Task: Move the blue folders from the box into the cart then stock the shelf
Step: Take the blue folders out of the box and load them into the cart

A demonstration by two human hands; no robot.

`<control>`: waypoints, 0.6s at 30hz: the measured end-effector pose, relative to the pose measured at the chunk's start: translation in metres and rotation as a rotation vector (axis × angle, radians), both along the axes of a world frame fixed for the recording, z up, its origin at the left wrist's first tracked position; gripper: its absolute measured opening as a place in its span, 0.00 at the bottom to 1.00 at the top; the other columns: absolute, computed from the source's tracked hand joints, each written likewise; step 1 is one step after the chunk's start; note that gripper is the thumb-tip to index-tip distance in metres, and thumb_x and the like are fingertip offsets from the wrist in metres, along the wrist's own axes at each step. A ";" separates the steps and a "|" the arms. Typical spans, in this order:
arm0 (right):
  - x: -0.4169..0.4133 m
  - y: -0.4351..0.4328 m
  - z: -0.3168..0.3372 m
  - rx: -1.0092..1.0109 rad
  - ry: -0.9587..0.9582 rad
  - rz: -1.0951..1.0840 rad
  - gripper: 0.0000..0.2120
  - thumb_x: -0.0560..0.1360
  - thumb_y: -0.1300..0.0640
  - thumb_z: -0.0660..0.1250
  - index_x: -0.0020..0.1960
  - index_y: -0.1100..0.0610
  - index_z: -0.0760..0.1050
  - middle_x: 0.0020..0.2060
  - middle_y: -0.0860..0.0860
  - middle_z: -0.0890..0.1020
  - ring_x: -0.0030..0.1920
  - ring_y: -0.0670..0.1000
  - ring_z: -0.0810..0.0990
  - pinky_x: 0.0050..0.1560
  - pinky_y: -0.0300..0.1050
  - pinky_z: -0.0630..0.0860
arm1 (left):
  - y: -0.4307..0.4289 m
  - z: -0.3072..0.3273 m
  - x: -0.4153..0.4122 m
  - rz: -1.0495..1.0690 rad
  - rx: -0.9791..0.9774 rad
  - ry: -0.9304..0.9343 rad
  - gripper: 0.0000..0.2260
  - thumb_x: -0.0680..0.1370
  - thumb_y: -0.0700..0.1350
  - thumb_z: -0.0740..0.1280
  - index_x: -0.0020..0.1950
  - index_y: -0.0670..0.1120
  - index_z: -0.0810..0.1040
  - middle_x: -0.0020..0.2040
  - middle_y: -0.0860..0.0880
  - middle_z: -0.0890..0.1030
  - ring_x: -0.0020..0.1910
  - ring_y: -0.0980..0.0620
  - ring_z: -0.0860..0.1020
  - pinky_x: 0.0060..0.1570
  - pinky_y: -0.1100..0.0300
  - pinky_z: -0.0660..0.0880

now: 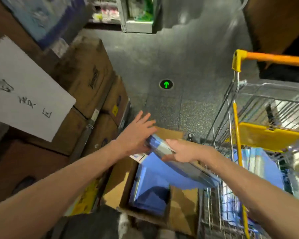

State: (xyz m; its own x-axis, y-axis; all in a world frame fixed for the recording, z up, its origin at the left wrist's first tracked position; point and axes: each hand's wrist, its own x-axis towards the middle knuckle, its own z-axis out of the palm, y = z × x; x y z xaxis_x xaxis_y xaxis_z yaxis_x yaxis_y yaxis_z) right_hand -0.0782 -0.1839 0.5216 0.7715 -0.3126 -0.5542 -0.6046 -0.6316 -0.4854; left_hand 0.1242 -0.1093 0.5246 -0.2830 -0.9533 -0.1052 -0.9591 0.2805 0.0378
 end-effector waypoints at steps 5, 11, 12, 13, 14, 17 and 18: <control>0.013 0.019 0.064 -0.169 0.026 0.137 0.19 0.79 0.42 0.64 0.56 0.57 0.65 0.54 0.60 0.77 0.54 0.62 0.77 0.49 0.52 0.70 | 0.024 0.063 0.010 0.039 0.040 -0.045 0.17 0.73 0.62 0.70 0.45 0.51 0.70 0.48 0.48 0.82 0.53 0.44 0.80 0.49 0.52 0.67; 0.015 0.041 0.110 -0.345 -0.085 -0.068 0.15 0.78 0.44 0.66 0.58 0.53 0.71 0.51 0.54 0.79 0.52 0.58 0.77 0.48 0.52 0.72 | 0.067 0.080 0.027 0.216 -0.075 0.196 0.23 0.76 0.69 0.64 0.40 0.51 0.65 0.35 0.53 0.72 0.36 0.49 0.73 0.36 0.50 0.65; 0.020 0.046 0.118 -0.380 -0.126 -0.106 0.16 0.78 0.46 0.67 0.61 0.54 0.72 0.55 0.54 0.80 0.57 0.58 0.77 0.53 0.52 0.72 | 0.074 0.083 0.028 0.288 -0.062 0.228 0.23 0.76 0.70 0.63 0.40 0.51 0.66 0.35 0.54 0.73 0.37 0.50 0.74 0.37 0.50 0.67; 0.026 0.051 0.125 -0.446 -0.163 -0.135 0.19 0.77 0.48 0.67 0.64 0.55 0.73 0.61 0.55 0.79 0.62 0.58 0.75 0.60 0.52 0.70 | 0.081 0.085 0.031 0.346 -0.067 0.262 0.23 0.75 0.71 0.62 0.40 0.51 0.68 0.37 0.54 0.75 0.38 0.50 0.75 0.38 0.51 0.69; 0.035 0.059 0.134 -0.531 -0.199 -0.166 0.22 0.77 0.50 0.67 0.68 0.57 0.71 0.67 0.57 0.75 0.67 0.58 0.72 0.66 0.51 0.65 | 0.090 0.090 0.035 0.403 -0.074 0.302 0.24 0.75 0.71 0.62 0.41 0.50 0.70 0.38 0.53 0.77 0.38 0.50 0.77 0.39 0.50 0.71; 0.059 0.083 0.162 -0.712 -0.363 -0.325 0.32 0.76 0.55 0.68 0.77 0.57 0.62 0.79 0.59 0.58 0.79 0.58 0.55 0.76 0.51 0.52 | 0.111 0.102 0.051 0.552 -0.073 0.504 0.26 0.74 0.71 0.65 0.43 0.48 0.75 0.39 0.50 0.80 0.39 0.50 0.78 0.40 0.48 0.73; 0.065 0.091 0.171 -0.765 -0.426 -0.380 0.35 0.75 0.56 0.69 0.78 0.57 0.59 0.79 0.59 0.54 0.80 0.58 0.52 0.76 0.53 0.52 | 0.120 0.108 0.056 0.583 -0.087 0.578 0.26 0.74 0.71 0.65 0.42 0.47 0.76 0.38 0.50 0.80 0.38 0.50 0.79 0.38 0.50 0.72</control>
State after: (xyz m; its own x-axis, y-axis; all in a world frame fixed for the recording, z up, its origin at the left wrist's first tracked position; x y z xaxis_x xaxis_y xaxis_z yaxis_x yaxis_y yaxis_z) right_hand -0.0129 -0.0928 0.6924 0.6333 -0.7453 0.2086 -0.7024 -0.6666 -0.2496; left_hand 0.1805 0.0110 0.6329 0.2728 -0.9620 -0.0136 -0.7874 -0.2313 0.5714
